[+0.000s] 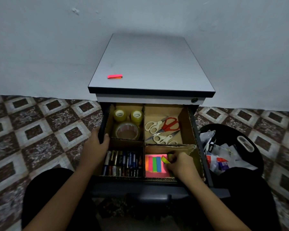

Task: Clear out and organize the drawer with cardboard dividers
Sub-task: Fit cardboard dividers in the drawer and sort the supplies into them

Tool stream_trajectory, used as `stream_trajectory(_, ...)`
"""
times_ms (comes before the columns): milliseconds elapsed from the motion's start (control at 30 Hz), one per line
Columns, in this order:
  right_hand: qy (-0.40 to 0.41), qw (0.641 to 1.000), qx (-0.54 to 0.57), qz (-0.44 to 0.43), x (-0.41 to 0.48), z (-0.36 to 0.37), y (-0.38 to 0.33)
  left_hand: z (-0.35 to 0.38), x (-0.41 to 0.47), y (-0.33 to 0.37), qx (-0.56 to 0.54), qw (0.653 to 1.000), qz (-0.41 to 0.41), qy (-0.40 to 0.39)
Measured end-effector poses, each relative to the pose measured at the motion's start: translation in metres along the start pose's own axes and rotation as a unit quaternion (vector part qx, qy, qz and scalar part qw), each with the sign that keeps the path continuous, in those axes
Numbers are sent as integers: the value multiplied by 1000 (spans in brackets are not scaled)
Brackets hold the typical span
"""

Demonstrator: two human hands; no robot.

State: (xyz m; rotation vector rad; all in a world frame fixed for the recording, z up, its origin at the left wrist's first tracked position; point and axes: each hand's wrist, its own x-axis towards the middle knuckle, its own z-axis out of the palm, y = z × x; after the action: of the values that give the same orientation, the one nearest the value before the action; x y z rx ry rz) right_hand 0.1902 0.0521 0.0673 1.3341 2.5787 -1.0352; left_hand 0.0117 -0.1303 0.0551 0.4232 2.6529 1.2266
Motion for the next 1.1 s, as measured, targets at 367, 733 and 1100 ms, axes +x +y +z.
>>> stream_trajectory(367, 25, 999, -29, -32, 2, 11, 5, -1, -1, 2, 0, 1000, 2, 0)
stream_trajectory(733, 34, 996, -61, -56, 2, 14, 7, -1, -4, 3, -3, 1000, 2, 1)
stream_trajectory(1100, 19, 997, -59, -53, 3, 16, 6, 0, -2, 1, 3, 1000, 8, 4)
